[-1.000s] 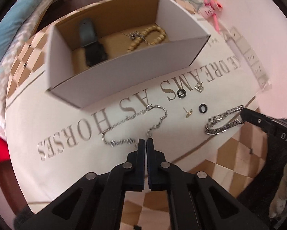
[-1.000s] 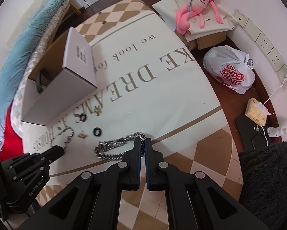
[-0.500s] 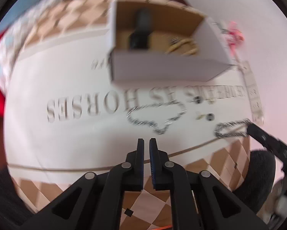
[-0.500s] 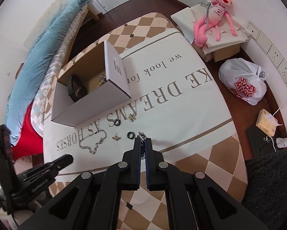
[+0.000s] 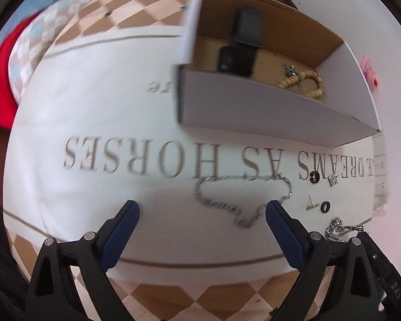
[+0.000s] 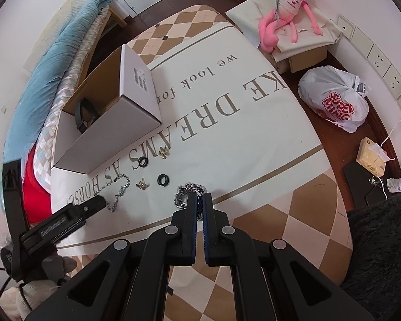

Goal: Organize jewelry
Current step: 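Lift both silver chains off the table toward the white box, then lower both chains into the white box and open both tools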

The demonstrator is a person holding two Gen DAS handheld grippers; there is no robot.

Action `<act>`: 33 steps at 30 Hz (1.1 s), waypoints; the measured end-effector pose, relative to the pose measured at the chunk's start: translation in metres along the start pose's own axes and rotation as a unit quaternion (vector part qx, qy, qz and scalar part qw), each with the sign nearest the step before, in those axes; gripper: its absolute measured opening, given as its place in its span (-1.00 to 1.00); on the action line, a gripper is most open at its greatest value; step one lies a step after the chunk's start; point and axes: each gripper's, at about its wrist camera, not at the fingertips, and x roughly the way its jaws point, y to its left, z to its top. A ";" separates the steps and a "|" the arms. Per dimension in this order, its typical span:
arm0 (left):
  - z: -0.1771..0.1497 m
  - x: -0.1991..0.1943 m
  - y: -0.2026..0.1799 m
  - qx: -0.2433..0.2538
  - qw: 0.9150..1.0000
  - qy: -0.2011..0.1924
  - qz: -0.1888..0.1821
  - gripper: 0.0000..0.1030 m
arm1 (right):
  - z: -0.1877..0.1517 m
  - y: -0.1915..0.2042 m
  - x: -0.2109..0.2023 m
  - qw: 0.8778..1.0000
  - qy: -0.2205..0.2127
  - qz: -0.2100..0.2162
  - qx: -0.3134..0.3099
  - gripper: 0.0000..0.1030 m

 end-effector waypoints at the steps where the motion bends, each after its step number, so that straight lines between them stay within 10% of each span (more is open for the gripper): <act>1: 0.000 0.002 -0.009 0.024 1.000 -0.009 0.018 0.82 | 0.000 -0.001 0.001 1.000 0.001 -0.003 0.001 -0.93; 5: -0.006 -0.003 -0.022 0.067 0.997 -0.036 0.024 0.30 | -0.003 -0.006 0.005 1.000 0.004 -0.009 0.007 -0.93; 8: -0.006 -0.008 -0.025 0.094 0.995 -0.036 0.020 -0.98 | -0.004 -0.009 0.008 1.000 0.006 -0.013 0.010 -0.92; 33: -0.008 -0.135 0.027 0.065 0.985 -0.099 -0.127 -0.98 | 0.017 0.048 -0.067 0.995 -0.050 0.071 -0.053 -0.93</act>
